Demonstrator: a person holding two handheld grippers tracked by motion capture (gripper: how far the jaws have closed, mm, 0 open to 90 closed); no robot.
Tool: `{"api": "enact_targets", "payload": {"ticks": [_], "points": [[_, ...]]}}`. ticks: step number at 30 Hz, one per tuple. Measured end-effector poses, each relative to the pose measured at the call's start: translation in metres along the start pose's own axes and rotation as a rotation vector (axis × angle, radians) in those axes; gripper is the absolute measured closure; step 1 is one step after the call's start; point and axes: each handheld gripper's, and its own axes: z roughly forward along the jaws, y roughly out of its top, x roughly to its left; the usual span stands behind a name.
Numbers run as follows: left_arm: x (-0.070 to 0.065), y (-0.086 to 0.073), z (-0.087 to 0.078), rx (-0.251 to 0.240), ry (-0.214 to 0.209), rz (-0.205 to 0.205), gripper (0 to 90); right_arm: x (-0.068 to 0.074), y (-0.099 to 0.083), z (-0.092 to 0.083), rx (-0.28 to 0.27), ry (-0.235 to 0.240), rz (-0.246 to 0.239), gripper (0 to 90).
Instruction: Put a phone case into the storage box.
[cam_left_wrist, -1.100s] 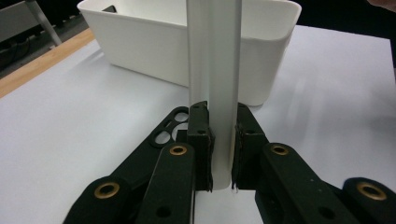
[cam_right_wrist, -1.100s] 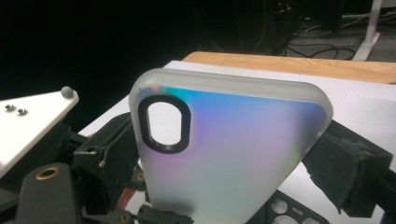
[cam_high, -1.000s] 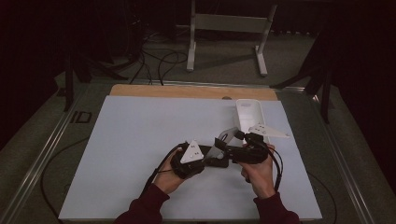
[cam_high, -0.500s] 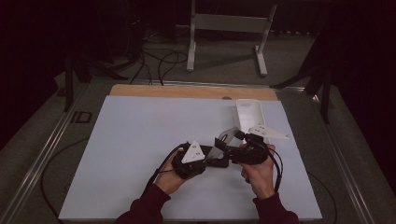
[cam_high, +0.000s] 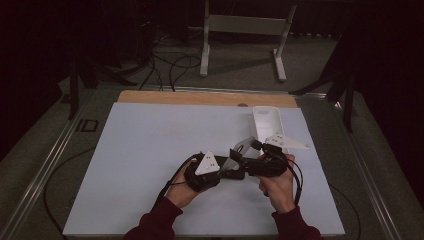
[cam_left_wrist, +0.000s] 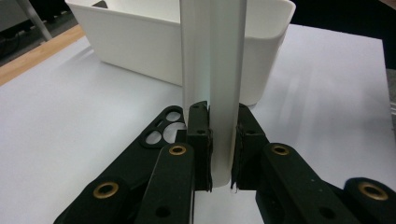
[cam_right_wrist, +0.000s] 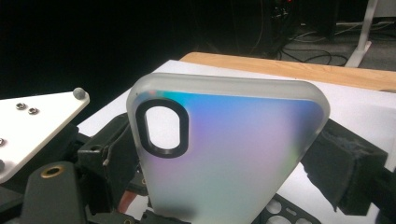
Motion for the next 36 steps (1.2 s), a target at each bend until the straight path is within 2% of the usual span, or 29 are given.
{"api": "enact_targets", "payload": {"ticks": [3,7,9,12,17,24,27,36], "points": [[0.001,0.000,-0.001,-0.002,0.009,-0.005,72.3,0.001,0.000,0.000,0.002,-0.005,-0.010,17.0],[0.006,0.001,-0.006,-0.011,0.012,-0.028,53.6,0.000,0.000,0.001,0.004,-0.015,-0.015,17.0],[0.010,0.001,-0.009,-0.011,0.037,-0.051,43.4,-0.001,0.000,0.001,0.001,-0.019,-0.014,17.0],[0.015,-0.001,-0.014,-0.013,0.065,-0.082,34.8,-0.002,0.001,0.001,0.000,-0.025,-0.018,17.0],[0.021,-0.004,-0.023,-0.001,0.139,-0.103,14.0,-0.005,0.006,0.000,-0.007,-0.038,-0.026,17.0],[0.029,-0.010,-0.039,0.000,0.186,-0.134,3.9,-0.007,0.013,0.001,-0.013,-0.051,-0.036,17.0],[0.034,-0.013,-0.047,-0.003,0.193,-0.143,0.5,-0.009,0.016,0.002,-0.013,-0.061,-0.043,17.0],[0.047,-0.026,-0.077,-0.030,0.256,-0.185,0.0,-0.016,0.028,0.006,-0.017,-0.095,-0.054,17.0]]}}
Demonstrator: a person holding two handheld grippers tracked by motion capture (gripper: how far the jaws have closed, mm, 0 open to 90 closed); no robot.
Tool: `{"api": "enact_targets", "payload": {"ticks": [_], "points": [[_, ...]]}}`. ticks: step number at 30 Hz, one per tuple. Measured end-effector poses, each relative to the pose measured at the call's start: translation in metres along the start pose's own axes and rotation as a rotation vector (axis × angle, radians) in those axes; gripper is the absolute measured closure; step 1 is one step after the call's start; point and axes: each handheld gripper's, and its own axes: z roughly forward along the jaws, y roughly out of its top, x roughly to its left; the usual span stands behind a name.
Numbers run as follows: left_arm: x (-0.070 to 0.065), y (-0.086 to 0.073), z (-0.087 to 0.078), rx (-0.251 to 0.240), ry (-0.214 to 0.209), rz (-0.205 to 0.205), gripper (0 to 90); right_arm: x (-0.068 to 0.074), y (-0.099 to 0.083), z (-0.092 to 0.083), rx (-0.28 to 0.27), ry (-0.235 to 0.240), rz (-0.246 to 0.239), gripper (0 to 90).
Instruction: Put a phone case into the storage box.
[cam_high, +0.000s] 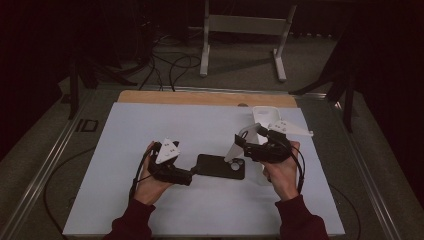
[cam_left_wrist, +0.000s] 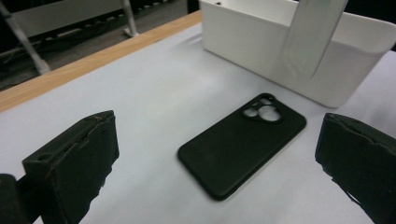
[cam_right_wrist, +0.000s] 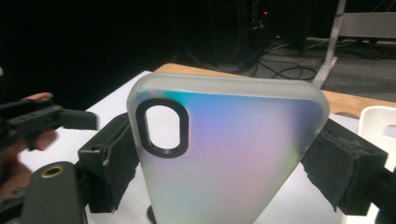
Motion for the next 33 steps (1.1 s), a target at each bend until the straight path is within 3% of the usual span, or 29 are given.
{"api": "enact_targets", "payload": {"ticks": [14,20,27,33], "points": [[0.029,-0.023,-0.031,0.002,0.077,-0.036,0.0,-0.015,0.014,0.008,0.007,-0.059,-0.008,17.1],[0.042,-0.040,-0.048,-0.035,0.083,-0.087,0.0,-0.022,0.019,0.011,0.007,-0.068,-0.001,17.0],[0.046,-0.054,-0.057,-0.041,0.098,-0.093,0.0,-0.029,0.023,0.013,0.008,-0.087,-0.001,17.0],[0.052,-0.071,-0.067,-0.034,0.141,-0.126,0.0,-0.040,0.029,0.016,0.005,-0.119,0.004,17.0]]}}
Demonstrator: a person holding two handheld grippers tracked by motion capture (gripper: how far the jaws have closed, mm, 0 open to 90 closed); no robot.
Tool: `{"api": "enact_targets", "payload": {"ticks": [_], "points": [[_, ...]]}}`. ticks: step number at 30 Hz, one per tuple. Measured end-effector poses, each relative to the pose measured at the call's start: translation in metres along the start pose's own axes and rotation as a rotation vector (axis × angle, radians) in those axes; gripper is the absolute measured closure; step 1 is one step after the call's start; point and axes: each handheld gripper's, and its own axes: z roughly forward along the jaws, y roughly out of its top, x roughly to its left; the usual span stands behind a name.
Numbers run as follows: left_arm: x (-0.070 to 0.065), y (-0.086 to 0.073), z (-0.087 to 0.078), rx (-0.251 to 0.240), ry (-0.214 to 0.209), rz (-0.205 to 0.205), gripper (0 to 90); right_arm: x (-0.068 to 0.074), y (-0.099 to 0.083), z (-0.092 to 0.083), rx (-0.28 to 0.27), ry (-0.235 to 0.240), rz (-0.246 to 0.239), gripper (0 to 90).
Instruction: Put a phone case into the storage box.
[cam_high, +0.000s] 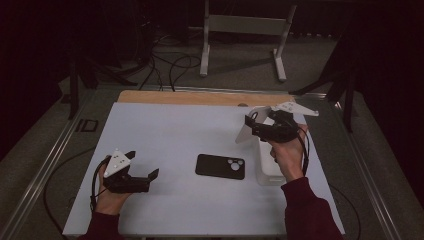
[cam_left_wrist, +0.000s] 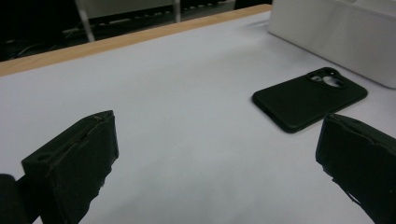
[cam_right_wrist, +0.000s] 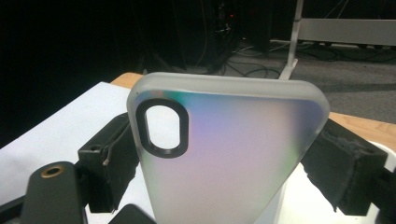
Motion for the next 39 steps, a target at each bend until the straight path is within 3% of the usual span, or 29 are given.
{"api": "enact_targets", "payload": {"ticks": [4,9,16,31,39], "points": [[0.003,-0.004,-0.006,-0.007,0.012,-0.016,0.0,-0.005,0.003,0.004,0.002,-0.021,0.003,17.0],[0.002,-0.006,-0.010,-0.010,0.017,0.000,0.0,-0.010,0.007,0.007,0.007,-0.043,0.004,17.0],[0.007,-0.012,-0.014,-0.011,0.036,-0.009,0.0,-0.019,0.014,0.013,0.012,-0.091,0.013,17.0],[0.012,-0.015,-0.015,-0.013,0.047,-0.022,0.0,-0.040,0.018,0.021,0.021,-0.180,0.051,17.0],[0.012,-0.016,-0.015,-0.012,0.046,-0.022,0.0,-0.053,0.027,0.026,0.031,-0.272,0.042,17.0]]}}
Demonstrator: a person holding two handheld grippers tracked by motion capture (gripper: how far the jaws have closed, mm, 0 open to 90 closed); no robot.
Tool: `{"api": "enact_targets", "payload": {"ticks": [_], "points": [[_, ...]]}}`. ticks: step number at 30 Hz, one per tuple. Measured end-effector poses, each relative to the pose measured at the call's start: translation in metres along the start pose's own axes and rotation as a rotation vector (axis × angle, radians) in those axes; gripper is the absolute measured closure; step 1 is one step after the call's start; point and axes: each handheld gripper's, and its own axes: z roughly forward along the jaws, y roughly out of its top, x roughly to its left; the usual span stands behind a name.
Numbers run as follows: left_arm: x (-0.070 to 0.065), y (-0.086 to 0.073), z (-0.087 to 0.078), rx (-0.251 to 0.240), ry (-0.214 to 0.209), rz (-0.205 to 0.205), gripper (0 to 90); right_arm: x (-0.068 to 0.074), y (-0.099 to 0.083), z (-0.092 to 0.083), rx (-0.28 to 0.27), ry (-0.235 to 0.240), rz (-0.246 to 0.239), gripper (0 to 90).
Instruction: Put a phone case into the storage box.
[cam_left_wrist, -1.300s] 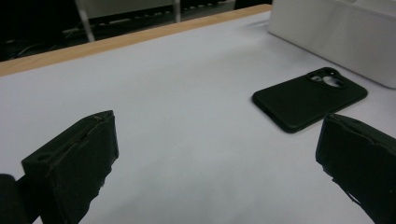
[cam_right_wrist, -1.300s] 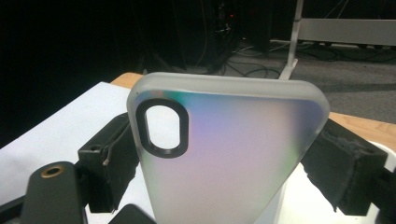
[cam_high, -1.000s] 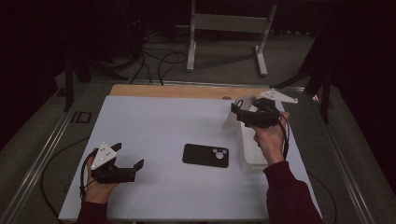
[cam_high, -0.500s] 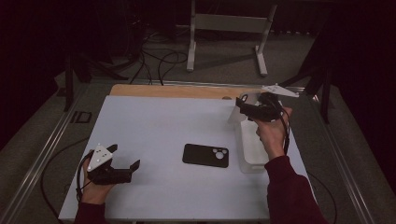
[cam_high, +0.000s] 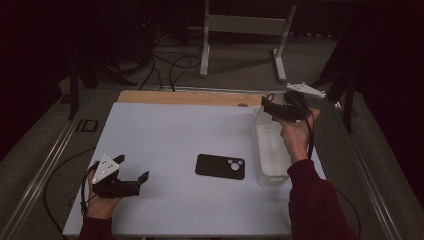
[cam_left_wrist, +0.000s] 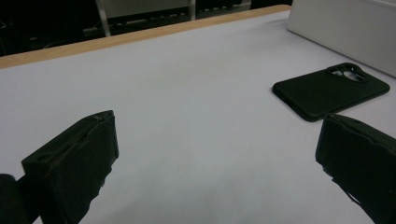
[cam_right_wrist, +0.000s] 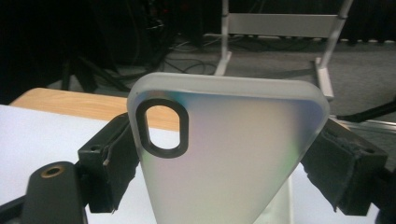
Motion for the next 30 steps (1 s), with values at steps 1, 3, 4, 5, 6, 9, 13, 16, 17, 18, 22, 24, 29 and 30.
{"api": "enact_targets", "payload": {"ticks": [1,3,4,5,6,9,13,16,17,18,22,24,29,30], "points": [[0.000,0.000,0.000,-0.002,0.001,-0.001,0.0,0.000,0.001,0.001,0.005,-0.010,-0.001,17.0],[0.000,0.000,-0.001,-0.002,0.000,0.000,0.0,-0.001,0.002,0.005,0.010,-0.025,-0.014,17.0],[0.000,0.000,-0.001,-0.004,-0.001,-0.001,0.0,-0.001,0.002,0.006,0.014,-0.032,-0.015,17.0],[0.000,0.001,-0.001,-0.005,0.000,-0.001,0.0,-0.001,0.002,0.008,0.016,-0.039,-0.018,17.0],[0.000,0.001,-0.002,-0.005,0.001,-0.001,0.0,-0.001,0.002,0.010,0.019,-0.047,-0.019,17.0],[0.000,0.001,-0.002,-0.009,0.002,-0.004,0.0,-0.003,0.002,0.015,0.029,-0.064,-0.008,17.0],[0.000,0.001,-0.003,-0.011,-0.003,-0.004,0.0,-0.004,0.003,0.021,0.037,-0.089,-0.003,17.0],[0.000,0.002,-0.003,-0.015,-0.005,-0.005,0.0,-0.006,0.003,0.025,0.047,-0.107,-0.002,17.0],[0.000,0.002,-0.004,-0.020,-0.008,-0.009,0.0,-0.007,0.003,0.026,0.046,-0.112,-0.001,17.0],[0.001,0.002,-0.005,-0.028,-0.013,-0.018,0.0,-0.007,0.003,0.028,0.047,-0.117,0.002,16.9],[0.001,0.003,-0.007,-0.039,-0.014,-0.025,0.0,-0.009,0.001,0.034,0.061,-0.128,0.006,16.9],[0.001,0.003,-0.006,-0.037,-0.013,-0.024,0.0,-0.009,0.000,0.038,0.068,-0.135,0.005,16.9],[0.000,0.004,-0.006,-0.039,-0.017,-0.026,0.0,-0.011,-0.003,0.047,0.086,-0.147,0.006,16.9],[0.001,0.004,-0.006,-0.039,-0.017,-0.025,0.0,-0.011,-0.004,0.049,0.091,-0.147,0.008,16.9]]}}
